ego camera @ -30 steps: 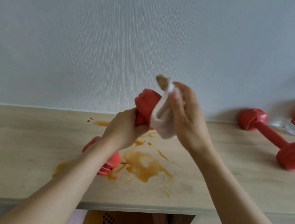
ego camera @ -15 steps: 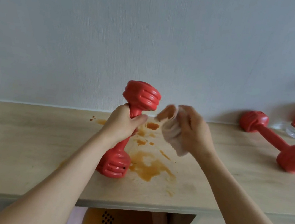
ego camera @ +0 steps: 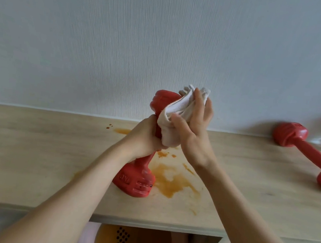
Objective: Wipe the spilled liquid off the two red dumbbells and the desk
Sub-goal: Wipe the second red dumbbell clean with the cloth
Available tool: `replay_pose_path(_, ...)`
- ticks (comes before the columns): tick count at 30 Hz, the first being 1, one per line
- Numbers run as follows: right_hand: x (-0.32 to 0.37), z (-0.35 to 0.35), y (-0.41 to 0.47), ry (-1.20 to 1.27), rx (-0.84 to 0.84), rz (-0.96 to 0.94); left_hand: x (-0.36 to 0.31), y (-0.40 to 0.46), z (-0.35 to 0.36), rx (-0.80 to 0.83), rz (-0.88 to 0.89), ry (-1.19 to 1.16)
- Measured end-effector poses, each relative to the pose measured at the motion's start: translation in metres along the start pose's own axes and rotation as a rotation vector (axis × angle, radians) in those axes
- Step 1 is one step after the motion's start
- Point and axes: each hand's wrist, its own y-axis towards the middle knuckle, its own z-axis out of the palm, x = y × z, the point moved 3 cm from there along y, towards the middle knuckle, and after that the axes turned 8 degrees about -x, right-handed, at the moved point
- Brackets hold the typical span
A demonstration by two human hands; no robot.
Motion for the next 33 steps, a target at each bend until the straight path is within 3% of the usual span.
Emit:
replay_pose_path(8,-0.012,0.002,-0.002,-0.331,-0.156,-0.187,-0.002,-0.011,0.009,0.126,-0.020,-0.172)
replay_pose_path(14,-0.025,-0.014,0.001,-0.364,0.265,-0.188,0.004,-0.012,0.009,0.125,-0.064,-0.261)
replay_pose_path(19,-0.021,-0.013,0.000,-0.365,0.087,-0.158,0.000,-0.016,0.019,0.119,-0.036,-0.144)
replay_pose_path(25,0.000,0.010,0.005,-0.864,-0.054,-0.189,-0.007,-0.013,0.020,0.020,0.012,0.130)
replay_pose_path(27,-0.004,0.009,0.005,-0.785,-0.060,-0.263,-0.004,-0.013,0.019,0.006,0.012,0.084)
replay_pose_path(30,-0.019,-0.003,0.005,-0.318,0.013,-0.284,0.004,-0.015,0.016,0.002,-0.037,-0.093)
replay_pose_path(33,-0.030,-0.012,0.005,-0.224,0.038,-0.293,0.005,-0.014,0.016,0.056,-0.055,-0.136)
